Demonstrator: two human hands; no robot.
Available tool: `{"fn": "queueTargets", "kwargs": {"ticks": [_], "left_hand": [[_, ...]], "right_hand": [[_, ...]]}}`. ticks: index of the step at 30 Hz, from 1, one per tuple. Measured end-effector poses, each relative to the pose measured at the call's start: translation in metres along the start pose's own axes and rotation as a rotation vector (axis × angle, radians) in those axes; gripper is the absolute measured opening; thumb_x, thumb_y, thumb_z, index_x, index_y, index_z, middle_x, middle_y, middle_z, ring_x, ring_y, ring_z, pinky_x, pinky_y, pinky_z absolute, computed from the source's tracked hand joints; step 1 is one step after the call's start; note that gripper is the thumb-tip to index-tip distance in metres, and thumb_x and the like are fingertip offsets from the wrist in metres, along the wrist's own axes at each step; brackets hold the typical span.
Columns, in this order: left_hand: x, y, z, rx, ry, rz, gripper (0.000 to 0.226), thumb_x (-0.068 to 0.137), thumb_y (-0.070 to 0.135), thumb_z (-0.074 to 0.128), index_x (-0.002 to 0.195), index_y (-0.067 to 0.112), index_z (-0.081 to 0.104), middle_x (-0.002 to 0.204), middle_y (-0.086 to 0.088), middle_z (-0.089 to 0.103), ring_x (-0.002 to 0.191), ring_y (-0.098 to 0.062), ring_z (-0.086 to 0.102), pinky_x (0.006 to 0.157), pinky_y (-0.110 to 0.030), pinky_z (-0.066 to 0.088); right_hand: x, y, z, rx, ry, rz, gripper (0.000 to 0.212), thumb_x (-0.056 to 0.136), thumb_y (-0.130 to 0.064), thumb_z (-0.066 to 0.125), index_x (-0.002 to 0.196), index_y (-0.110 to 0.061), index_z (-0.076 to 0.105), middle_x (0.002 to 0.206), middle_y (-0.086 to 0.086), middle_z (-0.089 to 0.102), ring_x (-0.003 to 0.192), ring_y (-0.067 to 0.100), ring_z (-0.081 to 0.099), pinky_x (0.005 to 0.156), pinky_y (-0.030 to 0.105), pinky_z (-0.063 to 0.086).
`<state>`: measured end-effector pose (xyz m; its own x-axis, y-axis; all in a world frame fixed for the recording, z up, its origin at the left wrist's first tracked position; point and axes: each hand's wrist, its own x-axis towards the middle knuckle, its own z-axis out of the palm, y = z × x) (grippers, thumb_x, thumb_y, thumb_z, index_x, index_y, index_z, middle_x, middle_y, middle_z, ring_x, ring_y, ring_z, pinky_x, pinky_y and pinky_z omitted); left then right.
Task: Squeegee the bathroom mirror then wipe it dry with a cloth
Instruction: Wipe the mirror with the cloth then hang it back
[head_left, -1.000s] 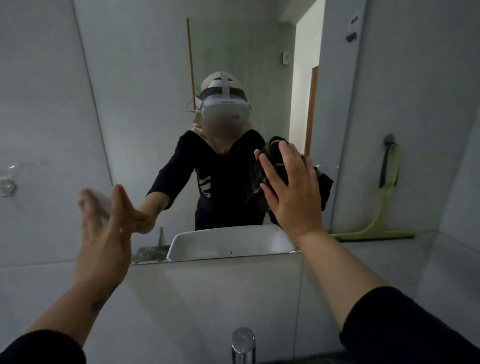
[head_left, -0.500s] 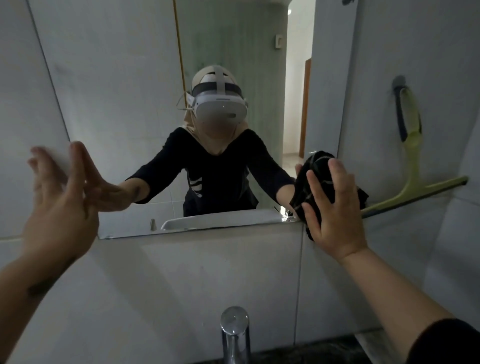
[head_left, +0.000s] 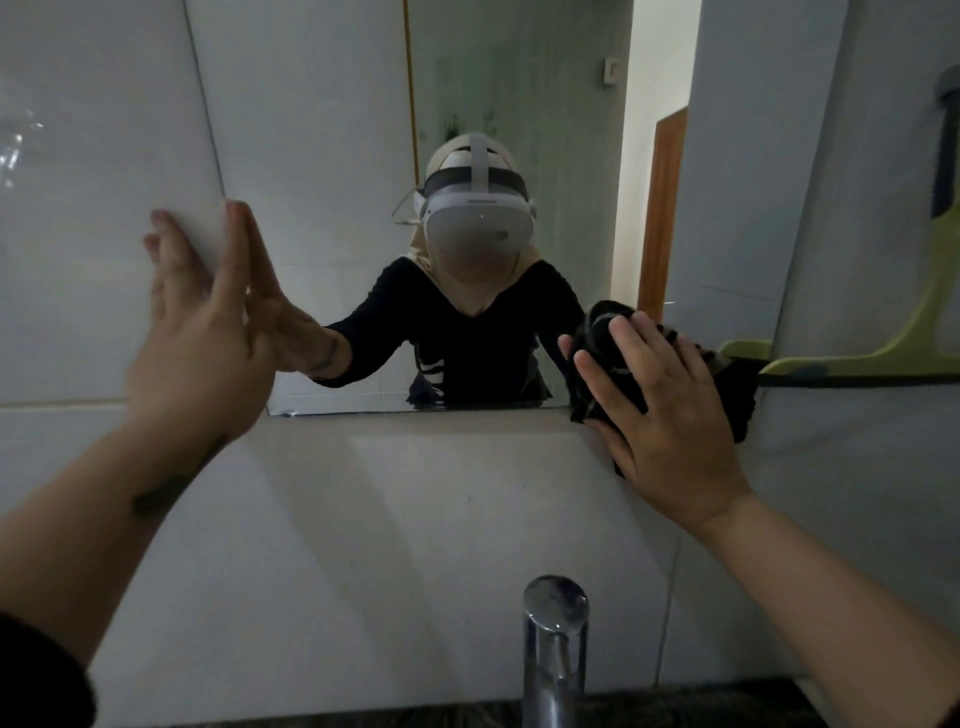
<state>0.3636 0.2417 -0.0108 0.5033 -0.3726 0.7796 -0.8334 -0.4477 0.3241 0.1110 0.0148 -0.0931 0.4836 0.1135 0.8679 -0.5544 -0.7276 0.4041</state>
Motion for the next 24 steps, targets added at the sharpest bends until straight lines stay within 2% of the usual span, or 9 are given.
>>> {"fn": "queueTargets", "kwargs": {"ticks": [4, 7, 10, 13, 18, 20, 21, 24], "left_hand": [[-0.010, -0.007, -0.007, -0.074, 0.011, 0.033, 0.065, 0.097, 0.031, 0.038, 0.147, 0.040, -0.003, 0.160, -0.003, -0.011, 0.146, -0.022, -0.003, 0.111, -0.049, 0.023], [-0.024, -0.024, -0.008, -0.121, -0.032, 0.062, 0.068, 0.096, 0.028, 0.043, 0.148, 0.039, 0.000, 0.159, 0.005, -0.011, 0.146, -0.015, -0.003, 0.110, -0.041, 0.023], [-0.035, -0.041, -0.007, -0.092, -0.084, 0.092, 0.072, 0.095, 0.022, 0.046, 0.148, 0.039, 0.001, 0.158, 0.010, -0.015, 0.145, -0.013, -0.001, 0.102, -0.034, 0.030], [-0.040, -0.054, -0.008, -0.103, -0.108, 0.109, 0.072, 0.095, 0.015, 0.046, 0.149, 0.037, 0.003, 0.158, 0.012, -0.013, 0.144, -0.007, -0.005, 0.094, -0.023, 0.027], [-0.049, -0.072, -0.017, -0.184, -0.066, 0.069, 0.067, 0.095, 0.013, 0.046, 0.148, 0.033, 0.012, 0.159, 0.013, 0.002, 0.144, -0.002, 0.002, 0.101, -0.009, 0.013], [-0.049, -0.081, -0.024, -0.335, -0.061, -0.054, 0.056, 0.097, 0.015, 0.043, 0.146, 0.032, 0.022, 0.156, 0.011, 0.020, 0.141, -0.003, 0.018, 0.109, -0.018, 0.018], [-0.048, -0.085, -0.031, -0.493, -0.077, -0.149, 0.049, 0.099, 0.018, 0.040, 0.144, 0.033, 0.028, 0.152, 0.011, 0.032, 0.138, -0.004, 0.028, 0.111, -0.025, 0.023], [-0.045, -0.097, -0.060, -1.002, -0.170, -0.429, 0.034, 0.101, 0.029, 0.035, 0.132, 0.038, 0.047, 0.130, 0.015, 0.056, 0.122, -0.005, 0.051, 0.104, -0.036, 0.040]], "right_hand": [[0.031, -0.048, 0.007, 0.055, 0.059, -0.072, 0.056, 0.096, -0.020, 0.054, 0.146, -0.021, 0.029, 0.151, 0.012, 0.024, 0.142, 0.031, 0.024, 0.114, 0.051, 0.024], [0.052, -0.082, 0.013, 0.110, 0.118, -0.123, 0.054, 0.091, -0.010, 0.061, 0.141, -0.020, 0.043, 0.150, 0.013, 0.036, 0.139, 0.031, 0.033, 0.110, 0.052, 0.032], [0.075, -0.113, 0.017, 0.164, 0.150, -0.212, 0.048, 0.094, -0.005, 0.053, 0.139, -0.020, 0.047, 0.146, 0.012, 0.042, 0.137, 0.030, 0.037, 0.105, 0.052, 0.038], [0.099, -0.143, 0.023, 0.195, 0.143, -0.289, 0.044, 0.098, -0.008, 0.043, 0.140, -0.020, 0.045, 0.147, 0.010, 0.042, 0.137, 0.028, 0.038, 0.106, 0.050, 0.038], [0.127, -0.192, 0.032, 0.263, 0.090, -0.333, 0.044, 0.100, -0.008, 0.037, 0.143, -0.019, 0.040, 0.149, 0.011, 0.038, 0.138, 0.027, 0.036, 0.110, 0.046, 0.034], [0.139, -0.208, 0.030, 0.343, 0.058, -0.363, 0.047, 0.097, -0.003, 0.038, 0.143, -0.015, 0.039, 0.150, 0.013, 0.037, 0.137, 0.026, 0.037, 0.111, 0.044, 0.034], [0.148, -0.217, 0.028, 0.405, 0.038, -0.380, 0.050, 0.095, -0.001, 0.040, 0.143, -0.012, 0.038, 0.149, 0.015, 0.037, 0.137, 0.026, 0.038, 0.111, 0.042, 0.034], [0.172, -0.245, 0.014, 0.634, -0.022, -0.388, 0.054, 0.091, 0.000, 0.050, 0.143, -0.007, 0.038, 0.149, 0.018, 0.037, 0.136, 0.028, 0.037, 0.111, 0.043, 0.033]]}}
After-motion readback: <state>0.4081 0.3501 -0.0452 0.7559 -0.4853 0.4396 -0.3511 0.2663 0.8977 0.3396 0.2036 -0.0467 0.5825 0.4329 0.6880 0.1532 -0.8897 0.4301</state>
